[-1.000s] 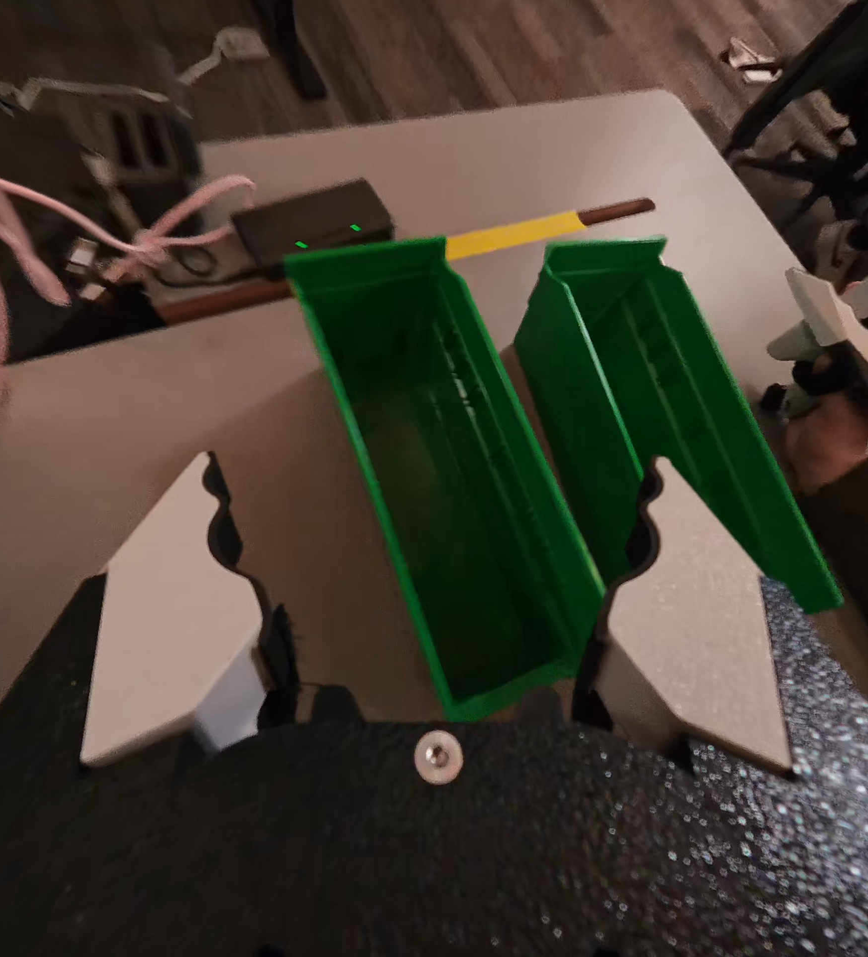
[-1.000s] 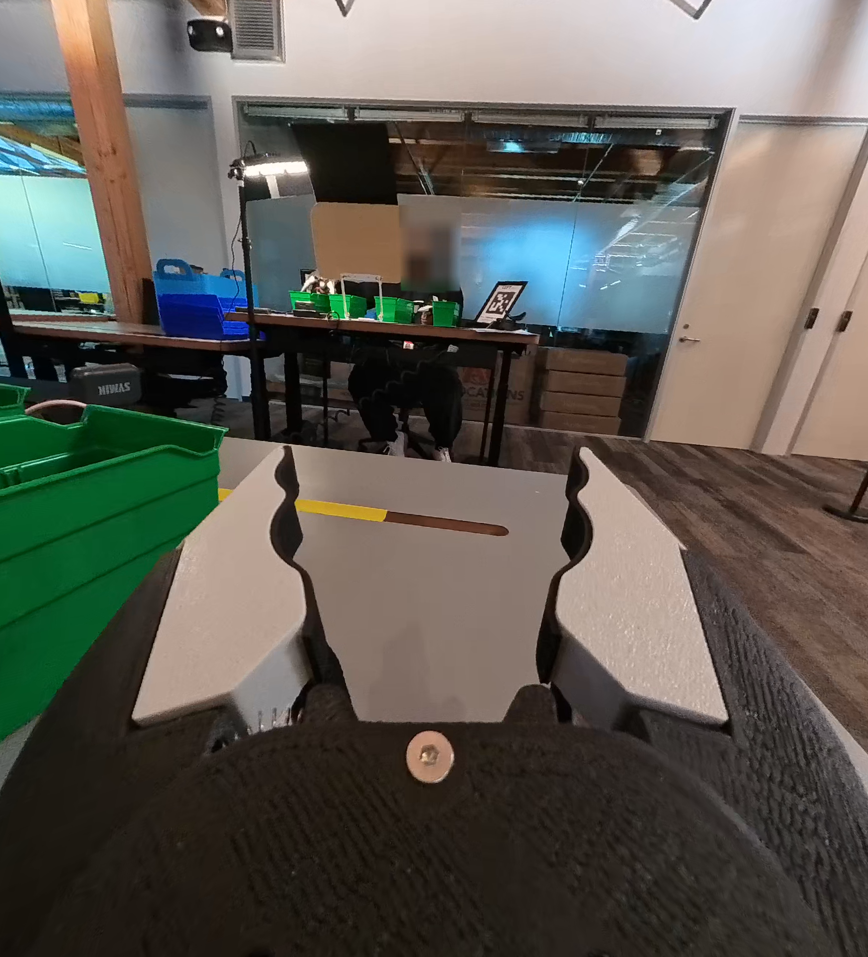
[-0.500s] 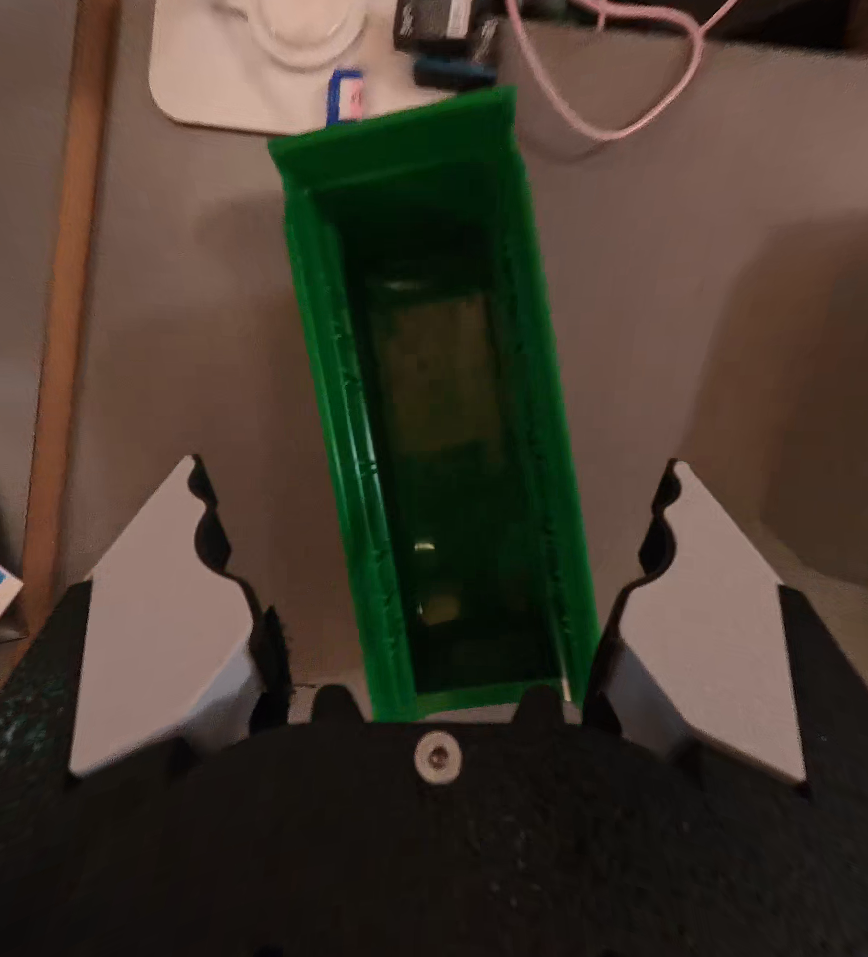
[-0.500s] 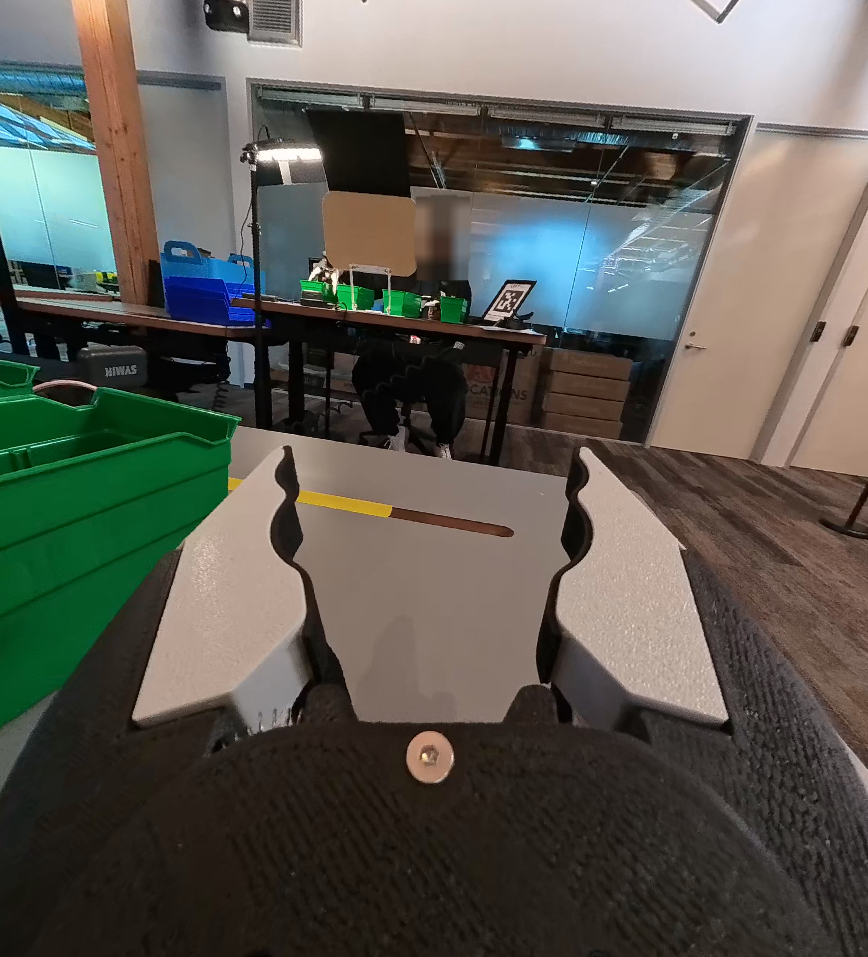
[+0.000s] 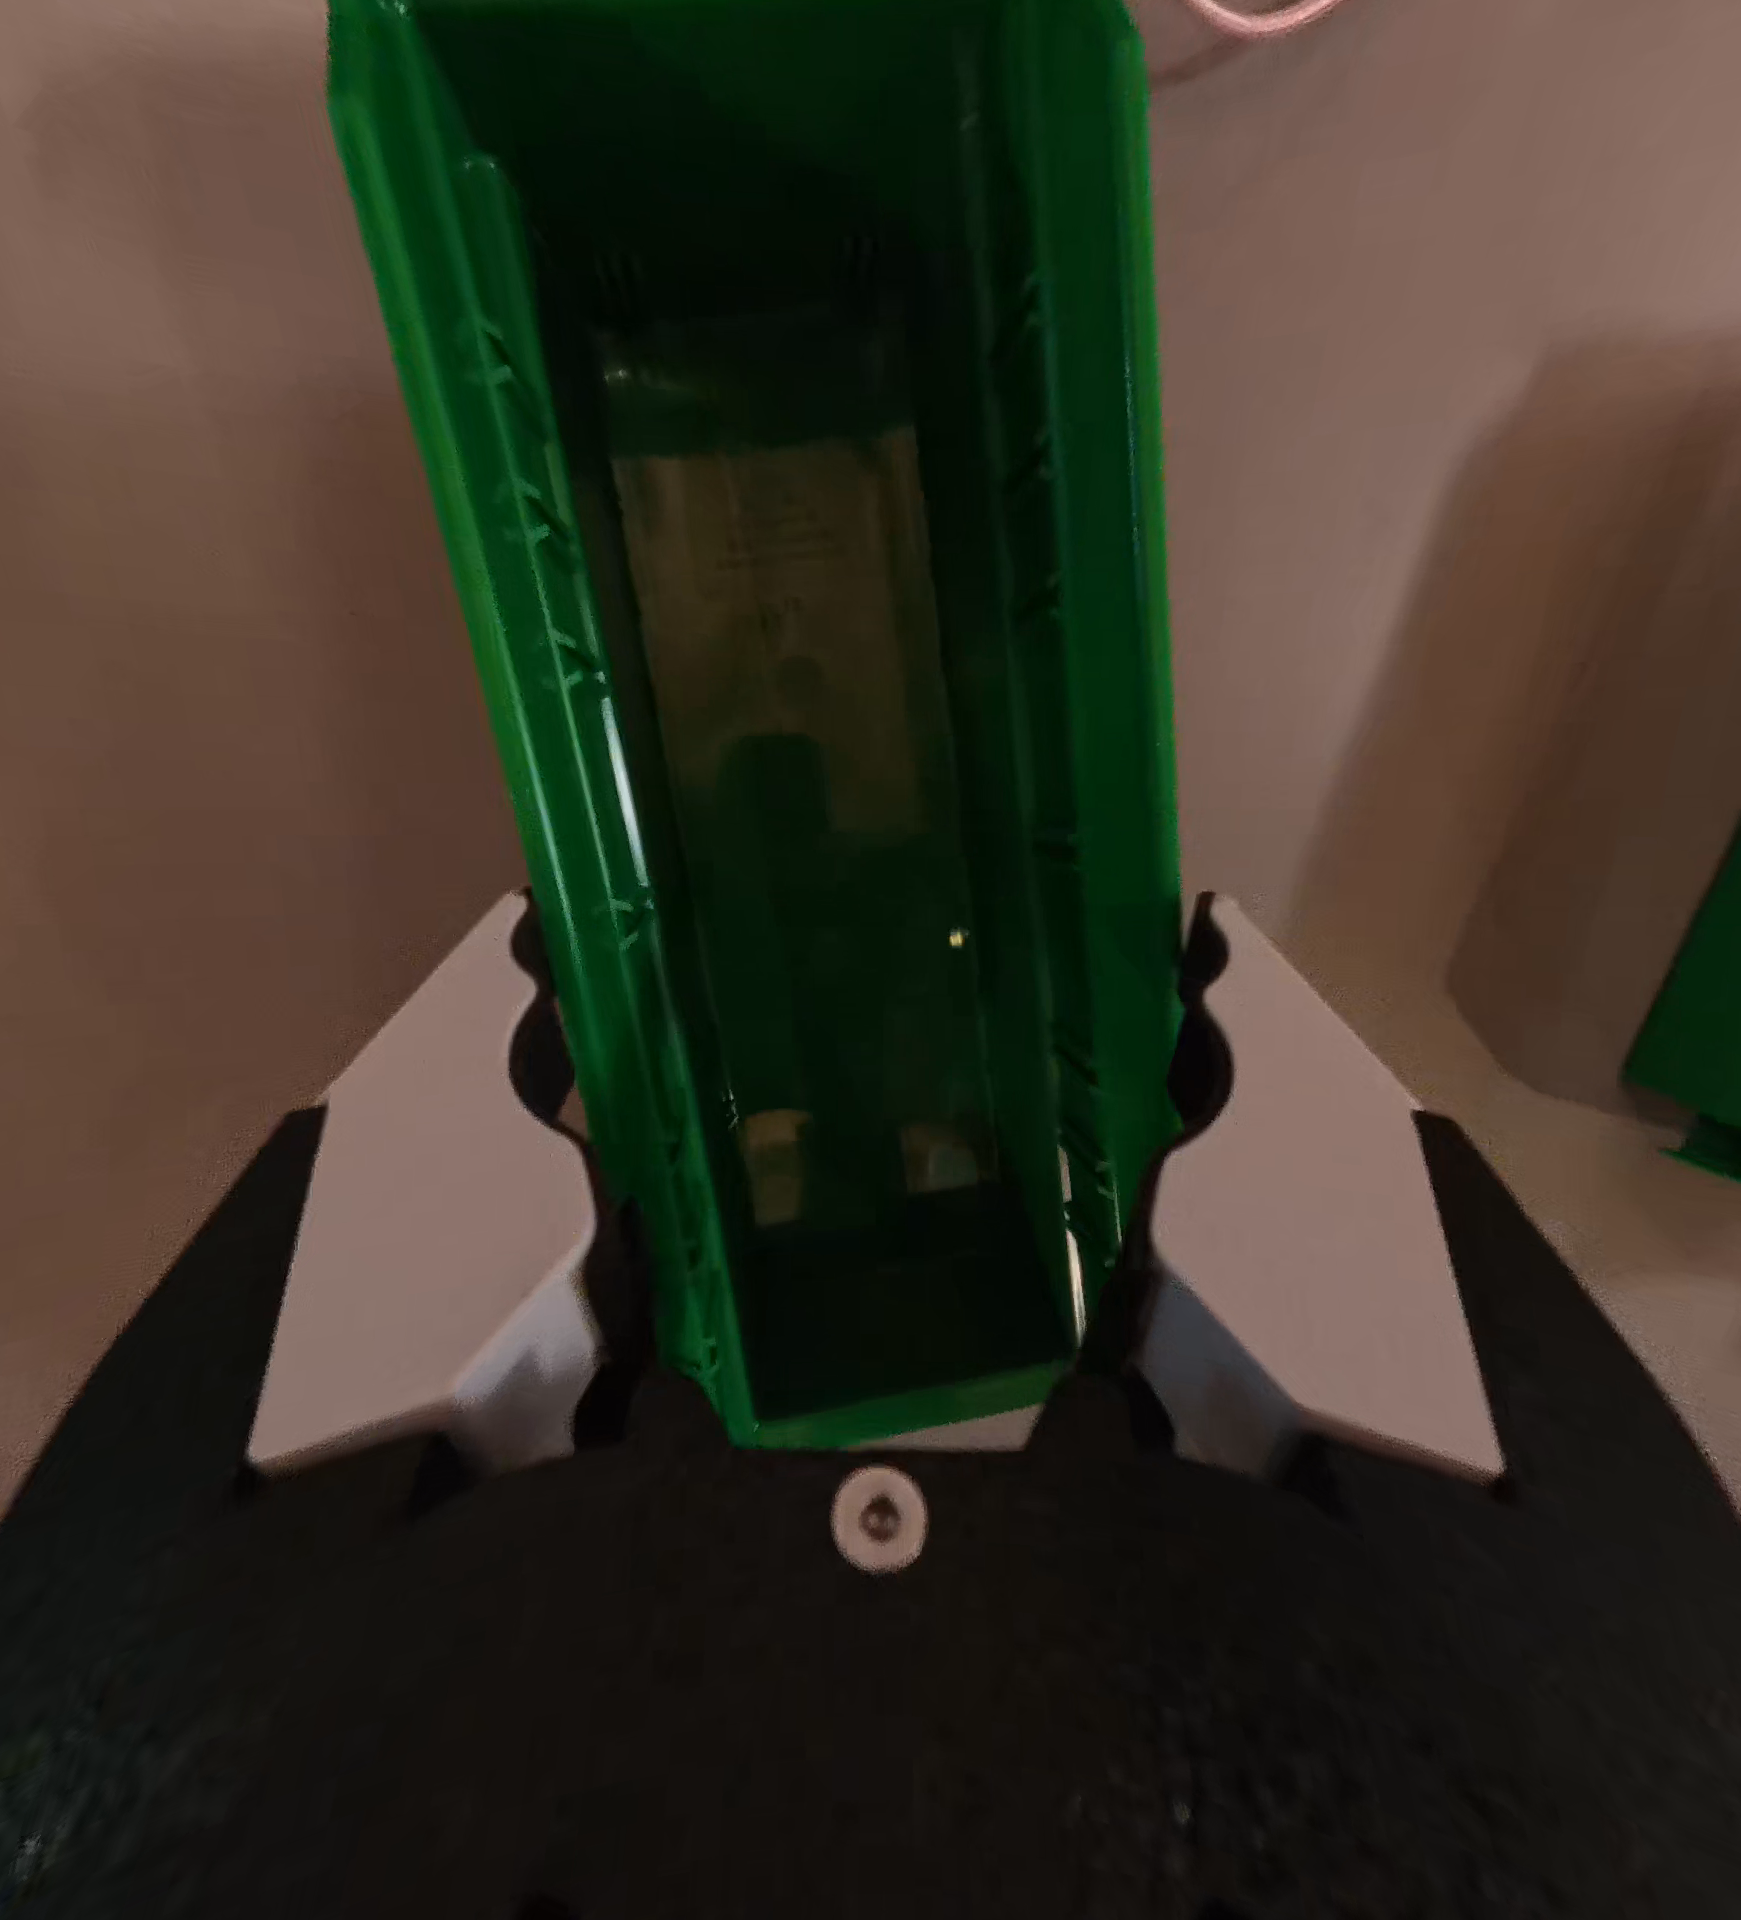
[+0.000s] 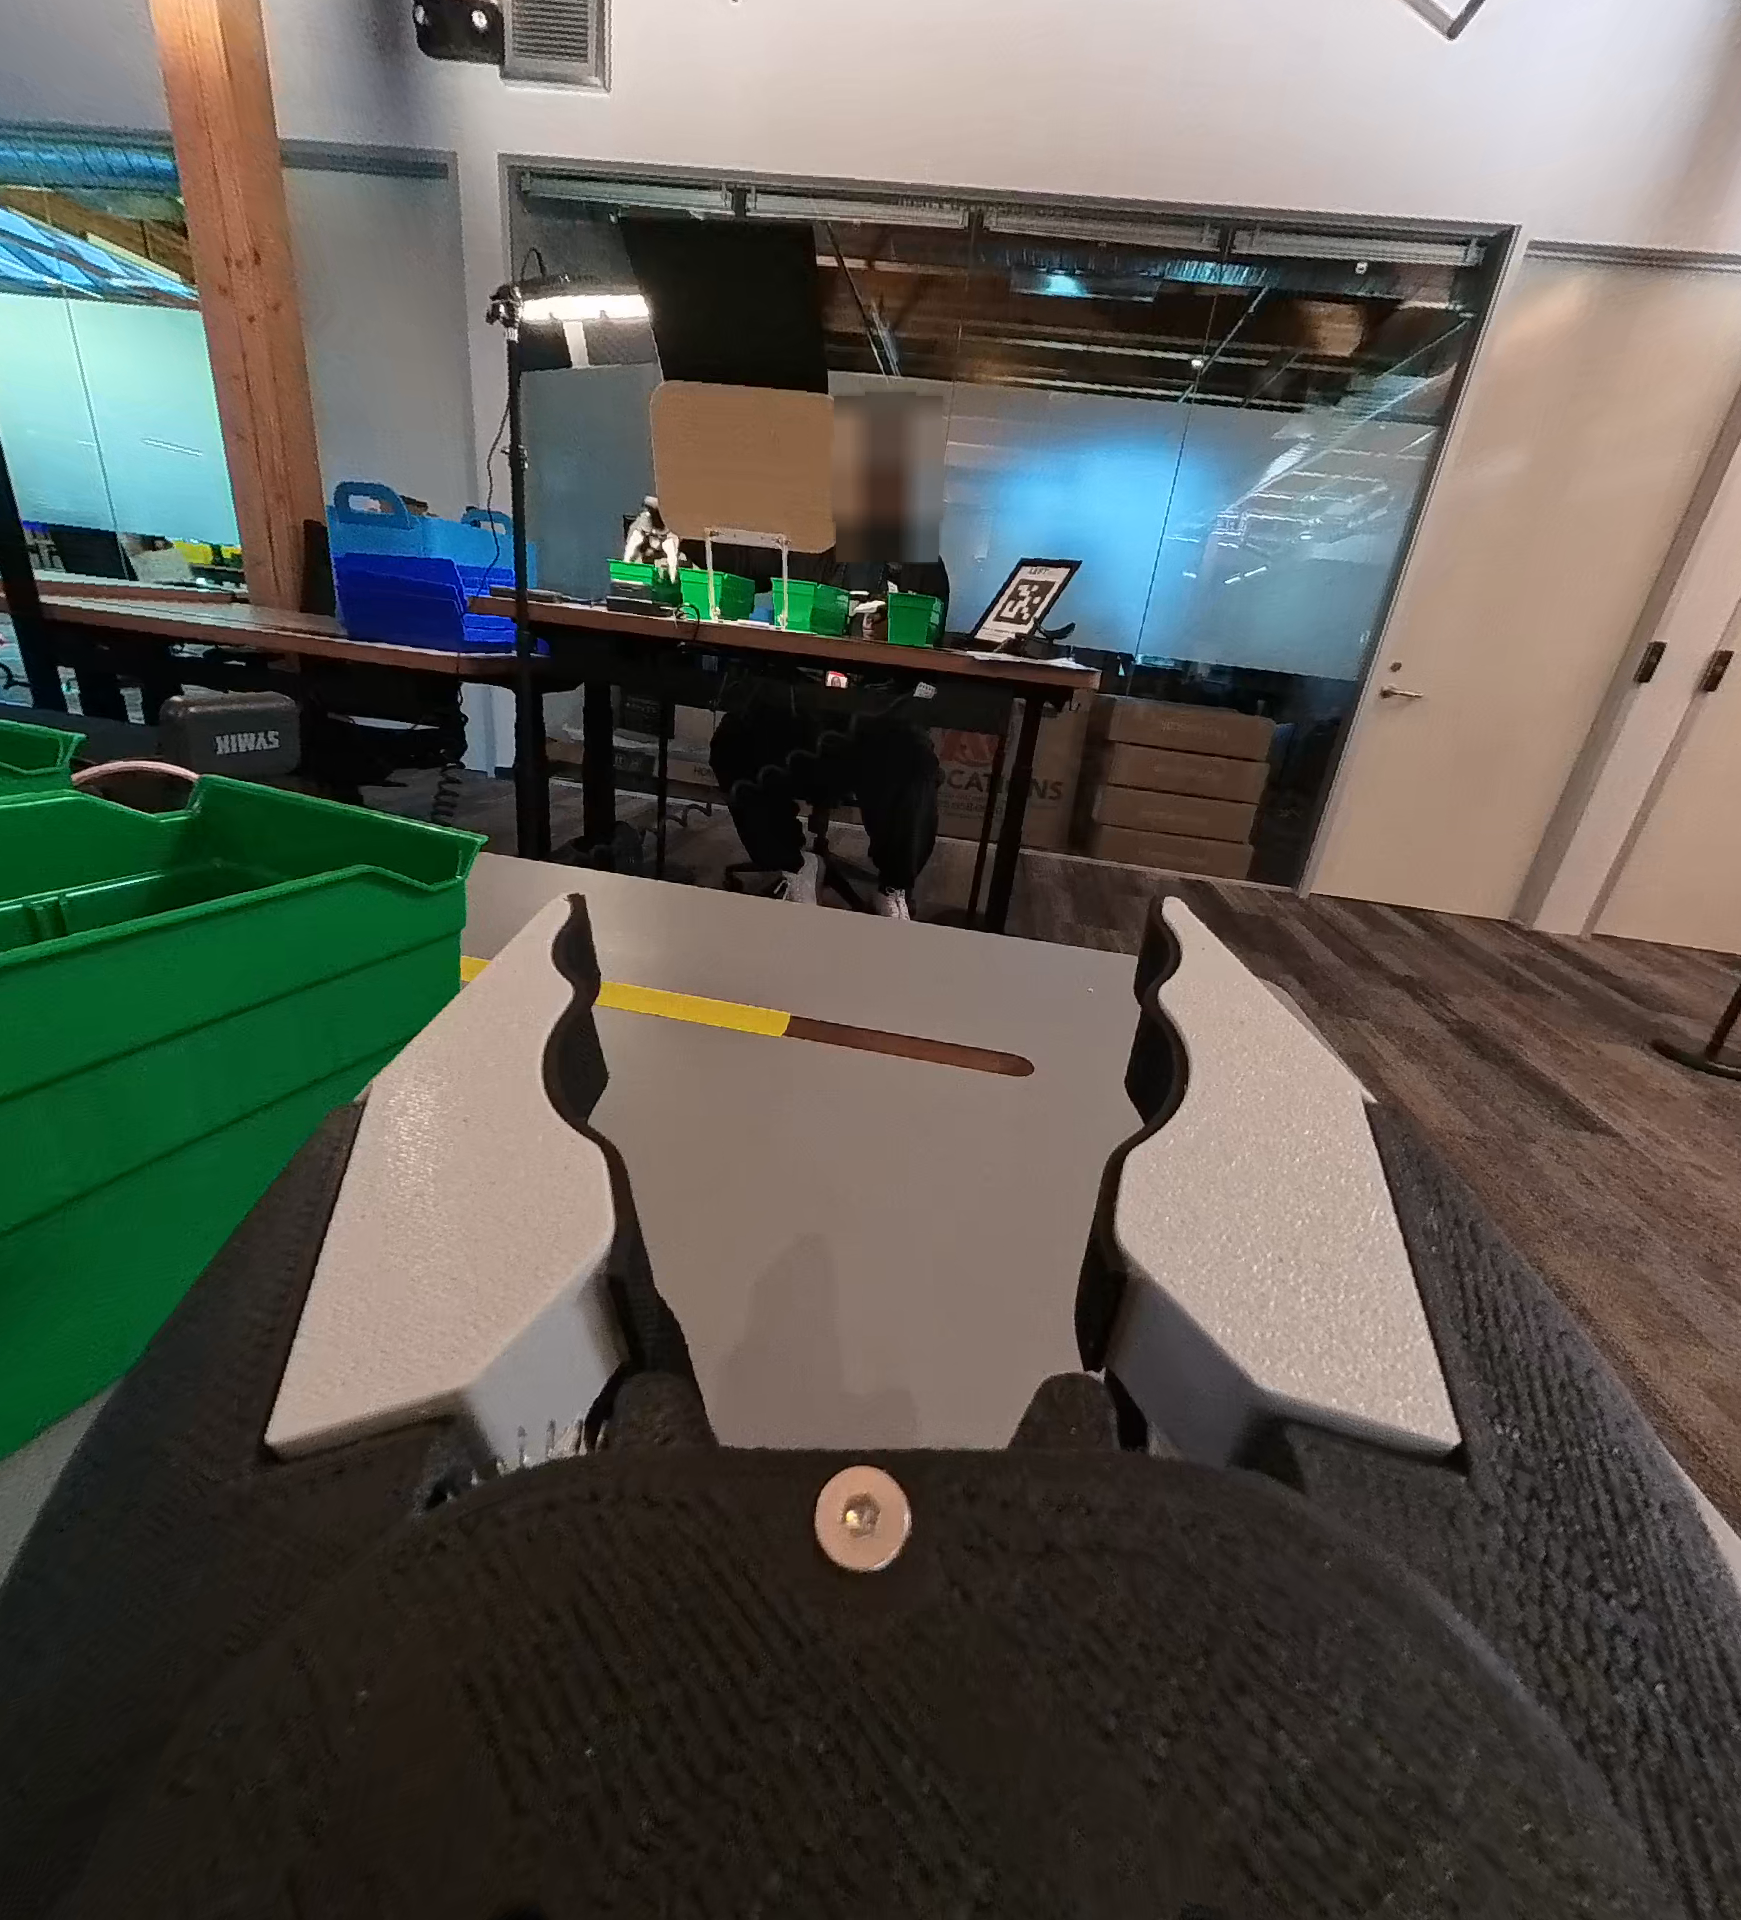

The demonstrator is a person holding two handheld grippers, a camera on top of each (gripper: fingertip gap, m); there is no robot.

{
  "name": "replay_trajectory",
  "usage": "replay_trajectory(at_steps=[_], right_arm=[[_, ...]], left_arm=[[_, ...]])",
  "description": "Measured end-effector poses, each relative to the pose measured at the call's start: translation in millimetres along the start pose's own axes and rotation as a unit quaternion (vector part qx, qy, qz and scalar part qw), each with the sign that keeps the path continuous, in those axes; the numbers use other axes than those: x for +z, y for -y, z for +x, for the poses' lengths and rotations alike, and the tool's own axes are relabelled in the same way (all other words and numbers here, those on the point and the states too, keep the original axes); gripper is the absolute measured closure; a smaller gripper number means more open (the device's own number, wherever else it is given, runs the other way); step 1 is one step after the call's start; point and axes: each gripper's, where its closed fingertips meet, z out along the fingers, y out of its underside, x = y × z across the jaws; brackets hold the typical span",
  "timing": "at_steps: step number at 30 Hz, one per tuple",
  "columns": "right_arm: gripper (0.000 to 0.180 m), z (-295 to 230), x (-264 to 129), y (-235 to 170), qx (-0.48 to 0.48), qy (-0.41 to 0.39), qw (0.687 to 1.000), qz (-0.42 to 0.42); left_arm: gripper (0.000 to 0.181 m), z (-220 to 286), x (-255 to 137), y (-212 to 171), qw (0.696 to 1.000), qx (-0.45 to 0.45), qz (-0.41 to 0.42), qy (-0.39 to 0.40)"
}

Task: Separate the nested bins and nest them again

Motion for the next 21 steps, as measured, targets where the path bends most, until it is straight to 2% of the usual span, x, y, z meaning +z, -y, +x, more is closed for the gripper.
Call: replay_trajectory(at_steps=[5, 9, 13, 21], right_arm=[[0.076, 0.2, -0.1, 0.1, 0.001, 0.000, 1.000, 0.001], [0.076, 0.1, 0.1, -0.1, 0.002, 0.000, 1.000, 0.000], [0.076, -0.5, 0.2, -0.2, 0.000, 0.001, 1.000, -0.001], [0.076, -0.5, 0.4, -0.4, 0.001, 0.001, 1.000, -0.001]], left_arm=[[0.074, -4.3, -6.4, -9.2, 1.000, 0.001, -0.029, -0.007], [0.078, -16.7, -13.0, -11.8, 1.000, 0.007, -0.019, 0.013], [0.079, -29.9, -22.9, -10.4, 0.999, 0.005, -0.007, 0.033], [0.077, -30.0, -38.5, -10.2, 1.000, -0.009, -0.004, 0.006]])
